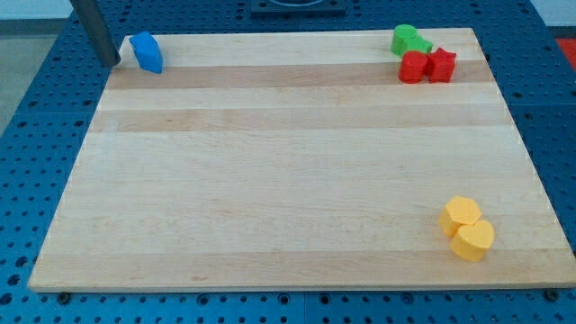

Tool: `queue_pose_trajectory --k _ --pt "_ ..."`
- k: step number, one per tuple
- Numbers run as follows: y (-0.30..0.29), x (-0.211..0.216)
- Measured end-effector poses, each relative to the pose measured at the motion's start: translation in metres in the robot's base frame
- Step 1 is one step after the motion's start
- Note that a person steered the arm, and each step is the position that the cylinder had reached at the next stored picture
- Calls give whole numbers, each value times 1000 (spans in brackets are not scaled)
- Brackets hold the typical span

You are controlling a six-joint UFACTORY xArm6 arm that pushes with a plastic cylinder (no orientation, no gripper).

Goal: Move the blue cube into the blue triangle towards the center

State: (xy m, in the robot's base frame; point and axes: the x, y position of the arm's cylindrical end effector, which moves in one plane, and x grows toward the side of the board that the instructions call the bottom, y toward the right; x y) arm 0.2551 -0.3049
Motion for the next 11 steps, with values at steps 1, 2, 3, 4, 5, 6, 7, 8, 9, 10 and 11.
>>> queue_pose_trajectory --k 1,2,3,4,5,6,7,8,9,10,11 --pt "1 -23" --pt "2 -64" --pt "9 -62" --pt "19 -57" --pt "25 -55" --pt "37 -40" --pt "46 -34" --pt "62 -25" --pt "72 -2" --pt "82 29" --pt "109 37"
